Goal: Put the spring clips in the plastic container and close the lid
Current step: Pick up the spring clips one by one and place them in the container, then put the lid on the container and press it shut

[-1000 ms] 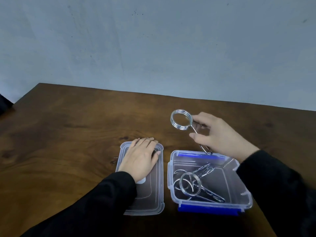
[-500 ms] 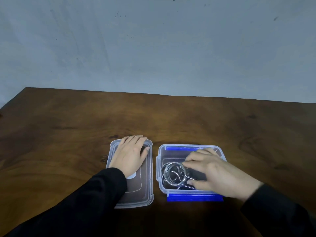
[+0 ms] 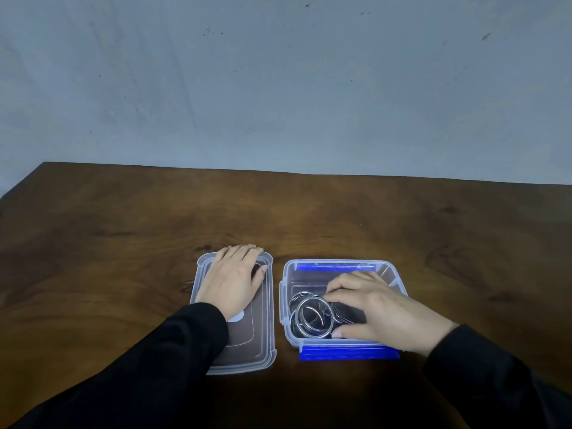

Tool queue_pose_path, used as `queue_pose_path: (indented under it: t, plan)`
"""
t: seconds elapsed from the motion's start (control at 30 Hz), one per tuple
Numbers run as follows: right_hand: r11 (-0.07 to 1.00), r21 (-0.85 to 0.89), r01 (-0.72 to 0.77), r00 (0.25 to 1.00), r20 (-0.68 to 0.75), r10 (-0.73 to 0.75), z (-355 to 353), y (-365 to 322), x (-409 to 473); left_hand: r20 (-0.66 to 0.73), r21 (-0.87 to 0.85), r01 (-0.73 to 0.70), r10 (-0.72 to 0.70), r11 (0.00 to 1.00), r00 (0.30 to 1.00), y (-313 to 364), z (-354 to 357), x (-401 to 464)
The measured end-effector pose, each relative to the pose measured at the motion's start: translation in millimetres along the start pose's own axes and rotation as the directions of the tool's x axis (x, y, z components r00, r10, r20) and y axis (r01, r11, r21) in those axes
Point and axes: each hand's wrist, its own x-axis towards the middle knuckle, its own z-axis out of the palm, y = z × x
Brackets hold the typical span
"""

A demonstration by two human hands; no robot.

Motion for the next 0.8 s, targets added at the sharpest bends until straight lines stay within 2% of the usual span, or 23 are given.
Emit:
queue_pose_path:
  t: [0.3, 0.47, 0.67, 0.8]
  plan:
    - [0.995, 0.052, -0.083, 0.996, 0.022, 0.082, -2, -3, -6, 0.011, 0.003, -0.005, 0.005, 1.000, 1.000, -2, 1, 1]
    - [0.992, 0.060, -0.114, 0.993, 0.024, 0.112, -3, -4, -9, 0.066, -0.021, 0.039, -0.037, 0.999, 0.997, -4, 2, 5]
    - [0.987, 0.089, -0.132, 0.986, -0.096, 0.140, 1, -9, -13, 0.156, -0.025, 0.054, -0.050, 0.998, 0.987, -18, 1, 17]
    - [0.978, 0.156, -0.139, 0.957, -0.231, 0.173, 6, -12, -14, 0.193, -0.059, 0.080, -0.067, 0.995, 0.979, -21, -9, 21]
